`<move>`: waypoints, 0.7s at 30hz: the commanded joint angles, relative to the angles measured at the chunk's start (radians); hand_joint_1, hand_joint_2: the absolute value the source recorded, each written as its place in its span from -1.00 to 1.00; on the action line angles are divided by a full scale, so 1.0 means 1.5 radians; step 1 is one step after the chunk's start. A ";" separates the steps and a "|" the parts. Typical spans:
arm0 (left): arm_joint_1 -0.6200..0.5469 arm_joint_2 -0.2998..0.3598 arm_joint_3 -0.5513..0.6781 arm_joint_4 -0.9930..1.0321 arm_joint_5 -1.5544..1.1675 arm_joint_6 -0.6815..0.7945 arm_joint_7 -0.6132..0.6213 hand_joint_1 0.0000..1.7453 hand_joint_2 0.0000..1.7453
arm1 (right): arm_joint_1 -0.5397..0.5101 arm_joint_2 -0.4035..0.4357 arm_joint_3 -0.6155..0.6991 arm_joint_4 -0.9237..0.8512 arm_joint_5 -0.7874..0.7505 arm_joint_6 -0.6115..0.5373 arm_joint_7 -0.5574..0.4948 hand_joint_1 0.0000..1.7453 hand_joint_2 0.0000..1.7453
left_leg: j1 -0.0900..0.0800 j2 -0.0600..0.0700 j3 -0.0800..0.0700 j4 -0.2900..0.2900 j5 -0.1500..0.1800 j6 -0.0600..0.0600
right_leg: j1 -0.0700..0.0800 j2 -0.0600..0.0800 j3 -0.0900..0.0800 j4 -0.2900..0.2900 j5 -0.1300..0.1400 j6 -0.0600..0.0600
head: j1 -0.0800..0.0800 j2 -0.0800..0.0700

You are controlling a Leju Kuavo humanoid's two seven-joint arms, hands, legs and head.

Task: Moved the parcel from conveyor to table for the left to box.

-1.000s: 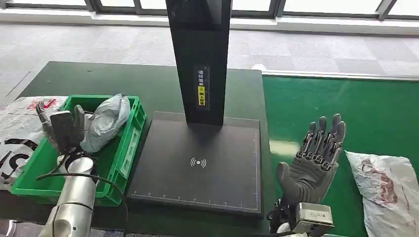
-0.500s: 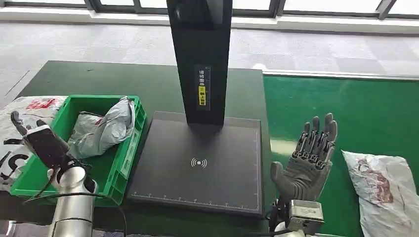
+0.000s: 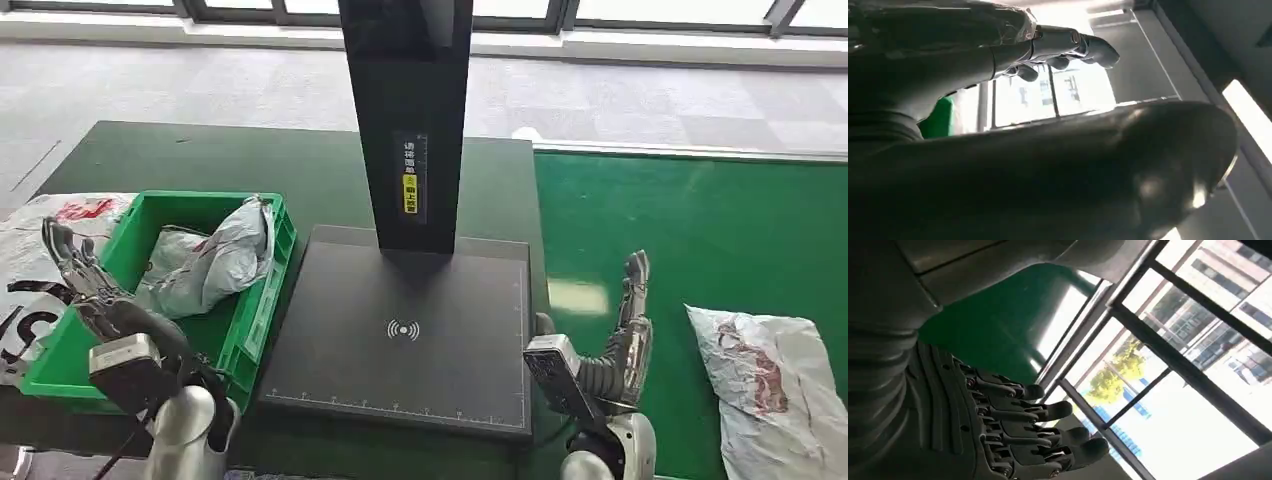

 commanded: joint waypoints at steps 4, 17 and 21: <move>0.028 0.014 -0.099 -0.072 0.018 0.004 0.002 -1.00 -1.00 | 0.004 -0.004 -0.075 0.053 0.008 0.002 0.005 -1.00 1.00 | 0.001 0.000 0.000 -0.003 0.001 -0.001 | 0.001 0.000 0.000 -0.003 0.001 0.000 | 0.000 0.000; 0.016 -0.026 -0.104 0.027 0.180 -0.286 0.002 -1.00 -1.00 | 0.061 -0.011 -0.371 0.021 0.250 0.260 0.196 -1.00 1.00 | -0.001 -0.001 0.000 0.000 0.000 0.001 | -0.001 -0.002 0.000 -0.001 0.000 0.001 | 0.000 0.000; 0.001 -0.023 -0.102 0.071 0.196 -0.313 0.002 -1.00 -1.00 | 0.064 -0.053 -0.525 0.029 0.240 0.335 0.158 -1.00 1.00 | -0.001 -0.004 0.000 -0.001 0.000 0.001 | -0.001 -0.004 0.001 -0.003 0.000 0.001 | 0.000 0.000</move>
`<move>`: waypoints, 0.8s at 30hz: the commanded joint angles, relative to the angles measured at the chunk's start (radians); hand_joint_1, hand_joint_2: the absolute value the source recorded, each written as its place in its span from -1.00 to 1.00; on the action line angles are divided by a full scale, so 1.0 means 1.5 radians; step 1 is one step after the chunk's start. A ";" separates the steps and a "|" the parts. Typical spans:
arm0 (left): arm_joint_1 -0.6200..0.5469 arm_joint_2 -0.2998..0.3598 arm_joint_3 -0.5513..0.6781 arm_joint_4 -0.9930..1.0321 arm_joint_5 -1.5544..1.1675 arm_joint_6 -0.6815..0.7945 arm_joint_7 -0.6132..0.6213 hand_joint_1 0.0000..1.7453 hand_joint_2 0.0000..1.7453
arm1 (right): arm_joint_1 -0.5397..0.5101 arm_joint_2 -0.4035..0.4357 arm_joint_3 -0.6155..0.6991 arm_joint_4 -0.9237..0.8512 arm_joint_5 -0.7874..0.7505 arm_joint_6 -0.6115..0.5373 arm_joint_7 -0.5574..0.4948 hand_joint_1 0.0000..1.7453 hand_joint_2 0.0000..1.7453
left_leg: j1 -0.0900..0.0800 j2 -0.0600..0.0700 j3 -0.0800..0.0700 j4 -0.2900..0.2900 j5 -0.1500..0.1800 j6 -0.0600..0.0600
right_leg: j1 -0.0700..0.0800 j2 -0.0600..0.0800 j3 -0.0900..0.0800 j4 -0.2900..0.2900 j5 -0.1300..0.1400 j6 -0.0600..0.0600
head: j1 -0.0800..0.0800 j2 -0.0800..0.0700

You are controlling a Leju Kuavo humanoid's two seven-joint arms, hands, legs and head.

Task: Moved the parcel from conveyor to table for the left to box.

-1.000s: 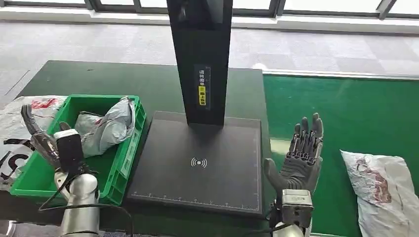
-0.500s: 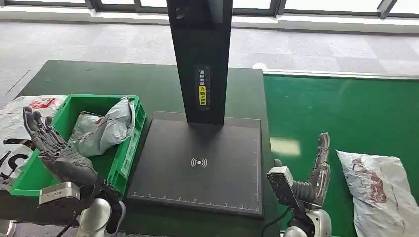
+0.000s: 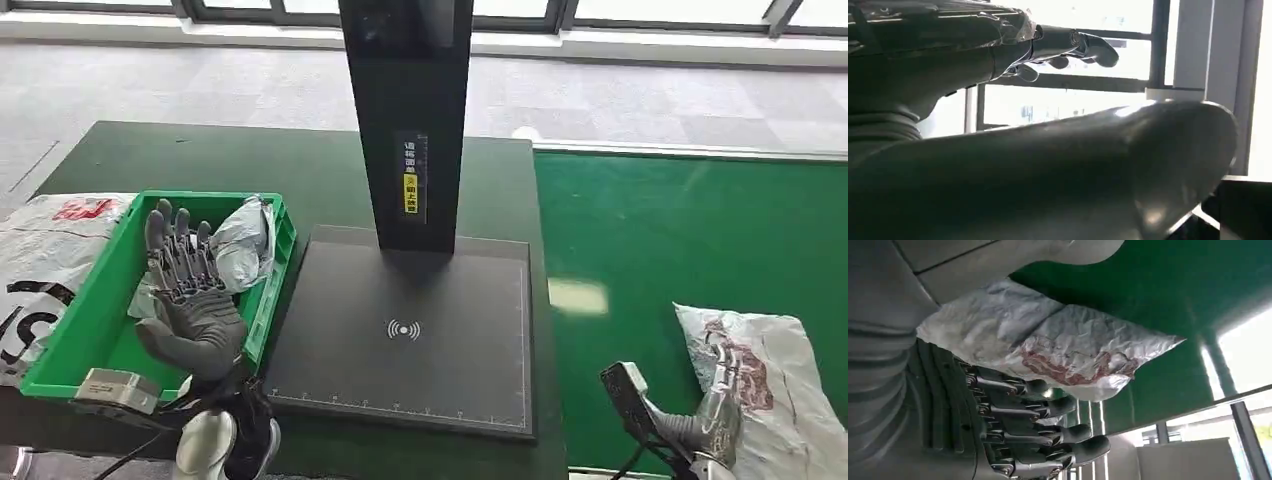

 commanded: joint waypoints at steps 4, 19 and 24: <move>-0.032 -0.007 0.000 0.106 0.019 -0.034 0.003 -1.00 -1.00 | -0.031 -0.029 -0.292 0.032 0.010 0.108 -0.084 -1.00 1.00 | 0.000 -0.004 0.001 -0.001 0.001 0.000 | -0.001 -0.003 0.002 -0.002 0.000 0.001 | 0.000 0.000; -0.068 0.002 0.024 0.191 0.051 -0.068 0.003 -1.00 -1.00 | -0.143 -0.227 -0.297 0.318 0.027 0.143 -0.083 -1.00 1.00 | -0.001 0.000 0.001 -0.001 0.001 0.001 | -0.001 0.000 0.002 -0.002 0.002 0.002 | 0.000 0.000; -0.089 0.003 0.021 0.225 0.048 -0.075 0.003 -1.00 -1.00 | -0.243 -0.250 -0.166 0.546 0.001 0.084 -0.058 -1.00 1.00 | 0.000 0.003 0.001 0.000 0.000 0.001 | 0.001 0.003 0.003 -0.002 0.003 0.002 | 0.000 0.000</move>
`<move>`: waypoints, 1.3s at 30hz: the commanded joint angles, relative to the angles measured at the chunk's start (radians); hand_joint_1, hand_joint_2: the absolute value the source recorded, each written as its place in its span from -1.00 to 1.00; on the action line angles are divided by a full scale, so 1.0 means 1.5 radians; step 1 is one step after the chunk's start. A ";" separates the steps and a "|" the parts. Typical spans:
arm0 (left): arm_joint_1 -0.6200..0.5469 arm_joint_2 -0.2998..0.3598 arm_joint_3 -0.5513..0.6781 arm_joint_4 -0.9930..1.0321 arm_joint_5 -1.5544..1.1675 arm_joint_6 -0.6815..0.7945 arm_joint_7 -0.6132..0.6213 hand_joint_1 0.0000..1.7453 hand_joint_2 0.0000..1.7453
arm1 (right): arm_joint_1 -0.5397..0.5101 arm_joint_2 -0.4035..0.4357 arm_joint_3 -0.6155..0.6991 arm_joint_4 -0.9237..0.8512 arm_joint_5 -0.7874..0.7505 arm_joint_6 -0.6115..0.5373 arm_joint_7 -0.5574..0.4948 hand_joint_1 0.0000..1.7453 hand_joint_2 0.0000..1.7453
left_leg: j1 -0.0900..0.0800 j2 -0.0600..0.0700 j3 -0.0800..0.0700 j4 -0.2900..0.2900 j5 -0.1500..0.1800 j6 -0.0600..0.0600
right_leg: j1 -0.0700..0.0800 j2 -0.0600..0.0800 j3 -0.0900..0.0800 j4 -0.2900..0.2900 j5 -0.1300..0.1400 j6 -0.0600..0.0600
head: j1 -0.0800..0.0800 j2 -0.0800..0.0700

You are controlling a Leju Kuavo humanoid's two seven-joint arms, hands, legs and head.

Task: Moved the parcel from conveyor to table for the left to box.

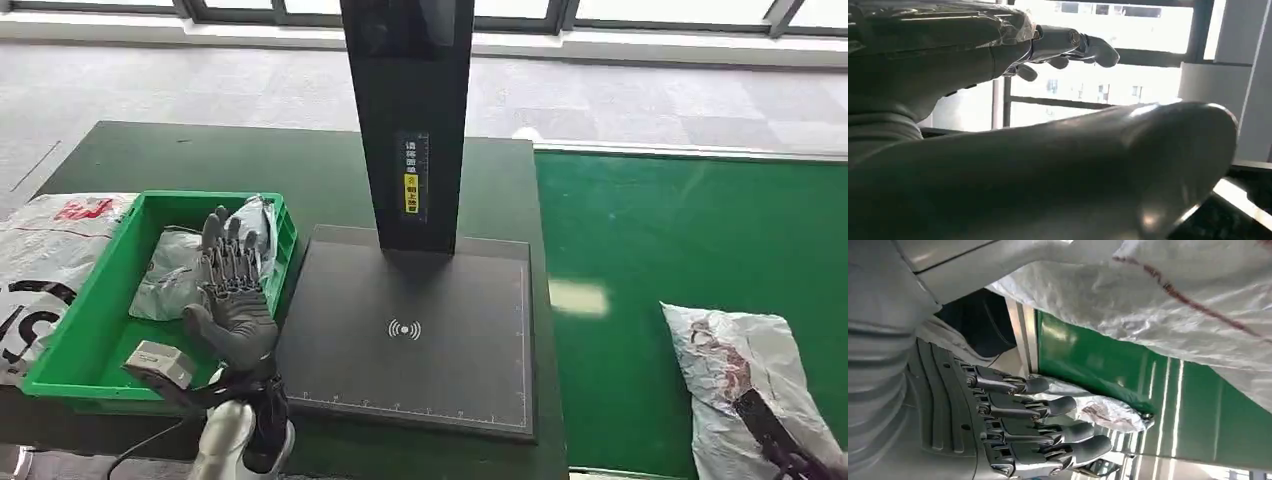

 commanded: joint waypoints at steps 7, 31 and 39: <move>-0.073 0.009 0.013 0.133 0.003 -0.004 0.002 -1.00 -1.00 | -0.207 -0.053 0.209 0.481 -0.036 -0.094 0.061 -1.00 1.00 | 0.001 0.003 0.002 -0.002 0.002 0.000 | 0.001 0.003 0.001 -0.002 0.002 0.000 | 0.000 0.000; -0.079 0.006 -0.005 0.161 -0.017 0.032 0.002 -1.00 -1.00 | -0.248 0.057 0.368 0.564 -0.122 -0.102 -0.033 1.00 1.00 | 0.006 0.018 -0.005 -0.002 0.004 -0.001 | 0.006 0.018 -0.005 -0.002 0.011 0.000 | 0.000 0.000; -0.060 0.005 -0.006 0.131 -0.019 0.042 0.002 -1.00 -1.00 | -0.189 0.030 0.428 0.360 -0.276 -0.104 -0.054 1.00 1.00 | 0.007 0.022 -0.001 0.002 -0.002 -0.003 | 0.008 0.022 -0.001 -0.001 0.008 -0.001 | 0.000 0.000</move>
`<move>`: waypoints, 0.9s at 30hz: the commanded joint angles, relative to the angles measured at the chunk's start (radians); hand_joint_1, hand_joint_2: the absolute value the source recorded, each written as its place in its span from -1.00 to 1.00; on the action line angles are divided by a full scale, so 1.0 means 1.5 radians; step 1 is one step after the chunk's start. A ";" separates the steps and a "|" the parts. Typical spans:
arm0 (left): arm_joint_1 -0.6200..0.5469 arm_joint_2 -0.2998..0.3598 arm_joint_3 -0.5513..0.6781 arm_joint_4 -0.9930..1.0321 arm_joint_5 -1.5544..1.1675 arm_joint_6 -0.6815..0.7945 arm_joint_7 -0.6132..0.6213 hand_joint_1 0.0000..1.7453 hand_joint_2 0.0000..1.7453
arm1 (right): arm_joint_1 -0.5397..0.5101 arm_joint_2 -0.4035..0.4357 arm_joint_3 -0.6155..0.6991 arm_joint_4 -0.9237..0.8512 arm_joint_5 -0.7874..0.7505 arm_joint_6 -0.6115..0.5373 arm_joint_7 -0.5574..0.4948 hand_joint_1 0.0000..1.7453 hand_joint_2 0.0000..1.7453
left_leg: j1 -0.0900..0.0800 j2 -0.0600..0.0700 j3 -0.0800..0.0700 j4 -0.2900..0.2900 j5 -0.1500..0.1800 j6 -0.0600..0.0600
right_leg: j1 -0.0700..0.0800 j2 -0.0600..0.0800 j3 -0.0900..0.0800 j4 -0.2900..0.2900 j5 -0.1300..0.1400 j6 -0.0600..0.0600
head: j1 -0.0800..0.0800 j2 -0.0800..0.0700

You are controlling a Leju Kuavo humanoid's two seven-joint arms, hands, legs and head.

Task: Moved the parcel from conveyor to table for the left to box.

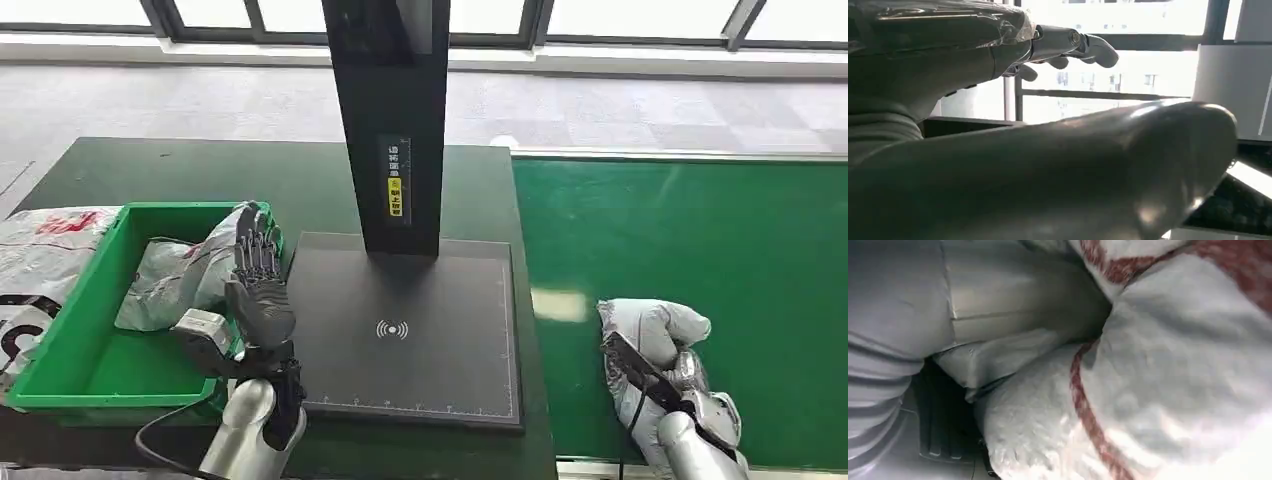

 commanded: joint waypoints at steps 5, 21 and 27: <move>0.007 0.006 -0.006 0.008 -0.004 0.011 0.002 -1.00 -1.00 | 0.109 0.024 0.100 -0.231 -0.141 0.018 -0.022 1.00 1.00 | -0.002 -0.006 -0.010 0.000 0.005 -0.001 | -0.001 -0.005 -0.012 0.001 0.002 0.000 | 0.000 0.000; 0.016 0.000 -0.010 -0.004 -0.006 0.025 0.002 -1.00 -1.00 | 0.233 0.092 0.062 -0.616 -0.379 -0.211 -0.231 1.00 1.00 | -0.002 -0.022 -0.014 0.000 0.006 -0.001 | -0.003 -0.022 -0.014 0.002 -0.003 -0.001 | 0.000 0.000; 0.013 -0.003 -0.005 0.002 -0.006 0.024 0.002 -1.00 -1.00 | 0.256 0.105 0.116 -0.665 -0.383 -0.269 -0.279 1.00 1.00 | -0.002 -0.022 -0.015 0.000 0.006 0.000 | -0.003 -0.022 -0.014 0.002 -0.003 0.000 | 0.000 0.000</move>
